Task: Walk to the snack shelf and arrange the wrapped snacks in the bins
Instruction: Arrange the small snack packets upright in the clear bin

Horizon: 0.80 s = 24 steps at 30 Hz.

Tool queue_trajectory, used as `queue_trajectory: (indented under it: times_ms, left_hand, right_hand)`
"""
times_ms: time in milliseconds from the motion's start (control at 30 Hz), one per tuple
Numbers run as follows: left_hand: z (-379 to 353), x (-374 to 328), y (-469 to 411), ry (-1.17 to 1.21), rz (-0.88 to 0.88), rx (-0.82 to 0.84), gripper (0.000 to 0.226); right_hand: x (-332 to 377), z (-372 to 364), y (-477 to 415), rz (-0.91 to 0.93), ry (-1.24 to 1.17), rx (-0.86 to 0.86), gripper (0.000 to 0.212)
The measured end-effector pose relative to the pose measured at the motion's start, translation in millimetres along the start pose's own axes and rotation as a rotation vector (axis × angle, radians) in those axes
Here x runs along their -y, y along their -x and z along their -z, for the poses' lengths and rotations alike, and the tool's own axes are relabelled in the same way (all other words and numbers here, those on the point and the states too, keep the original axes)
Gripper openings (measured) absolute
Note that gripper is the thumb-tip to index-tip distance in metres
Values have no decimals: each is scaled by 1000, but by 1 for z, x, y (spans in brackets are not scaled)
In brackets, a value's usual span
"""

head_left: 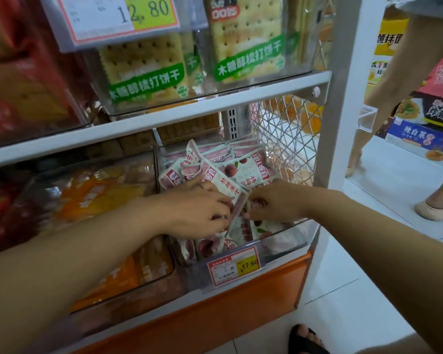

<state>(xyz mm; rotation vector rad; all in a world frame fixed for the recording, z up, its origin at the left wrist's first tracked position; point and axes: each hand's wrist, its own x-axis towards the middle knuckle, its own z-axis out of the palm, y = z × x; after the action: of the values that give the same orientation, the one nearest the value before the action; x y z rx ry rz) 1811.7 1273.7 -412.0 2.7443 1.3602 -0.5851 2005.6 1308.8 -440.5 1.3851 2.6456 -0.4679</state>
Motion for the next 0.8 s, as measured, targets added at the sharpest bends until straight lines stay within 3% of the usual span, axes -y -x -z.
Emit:
queue_trajectory:
  times_ms: [133, 300, 533, 667, 800]
  left_hand:
    - [-2, 0, 5, -26, 12, 8, 41]
    - [-2, -1, 4, -47, 13, -13, 39]
    - [-2, 2, -12, -126, 11, -56, 58]
    - [0, -17, -41, -111, -21, 62, 33]
    - [-2, -28, -62, -181, 1, 174, 47]
  right_hand:
    - [-10, 10, 25, 49, 30, -55, 18]
    - [-10, 15, 43, 97, 36, -54, 18]
    - [-6, 20, 51, 112, 39, -78, 13]
    - [-6, 20, 53, 124, 8, -92, 15]
    - [-8, 18, 55, 143, -24, -111, 10]
